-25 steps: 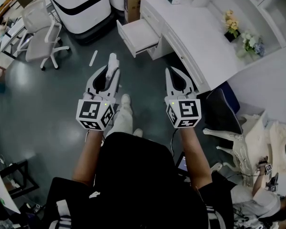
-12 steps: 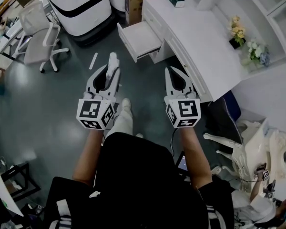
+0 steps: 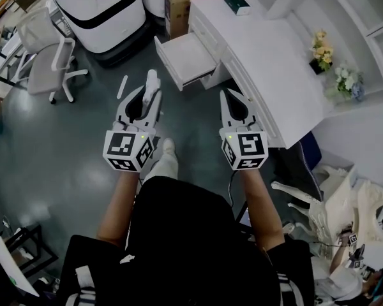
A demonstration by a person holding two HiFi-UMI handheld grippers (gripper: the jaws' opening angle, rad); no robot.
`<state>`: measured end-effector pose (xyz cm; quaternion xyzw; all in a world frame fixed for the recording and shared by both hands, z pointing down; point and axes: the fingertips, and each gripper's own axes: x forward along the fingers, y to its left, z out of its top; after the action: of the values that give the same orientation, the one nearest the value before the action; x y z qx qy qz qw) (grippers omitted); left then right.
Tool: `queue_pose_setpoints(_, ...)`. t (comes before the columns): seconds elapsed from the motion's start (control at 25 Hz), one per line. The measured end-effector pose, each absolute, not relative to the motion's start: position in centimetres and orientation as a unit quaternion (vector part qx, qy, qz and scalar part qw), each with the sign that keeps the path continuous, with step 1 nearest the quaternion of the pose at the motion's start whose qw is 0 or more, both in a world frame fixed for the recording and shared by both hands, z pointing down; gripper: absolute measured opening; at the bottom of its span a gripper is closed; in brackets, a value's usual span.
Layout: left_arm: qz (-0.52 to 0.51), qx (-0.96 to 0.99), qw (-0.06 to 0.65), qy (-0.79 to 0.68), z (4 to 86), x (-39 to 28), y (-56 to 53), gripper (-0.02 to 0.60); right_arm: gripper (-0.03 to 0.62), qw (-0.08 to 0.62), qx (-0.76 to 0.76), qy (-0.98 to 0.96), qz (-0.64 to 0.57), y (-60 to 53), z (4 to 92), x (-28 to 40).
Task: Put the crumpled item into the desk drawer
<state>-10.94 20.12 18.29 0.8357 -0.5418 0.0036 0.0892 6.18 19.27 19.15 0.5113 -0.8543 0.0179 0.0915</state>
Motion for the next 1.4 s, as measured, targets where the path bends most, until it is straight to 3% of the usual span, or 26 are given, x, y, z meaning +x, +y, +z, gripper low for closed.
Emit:
queue_pose_setpoints(0.8,0.029,0.854,0.096,-0.511,19.1,-14.1,4.6,0.11,-0.009,0.118,0.515,-0.848,0.036,3.7,20.4,0.7)
queue_pose_setpoints(1.4,0.027,0.867,0.112,-0.486,20.6,-14.0,0.4,0.11,-0.009,0.132,0.531,-0.836,0.034,-0.2,21.4,0.5)
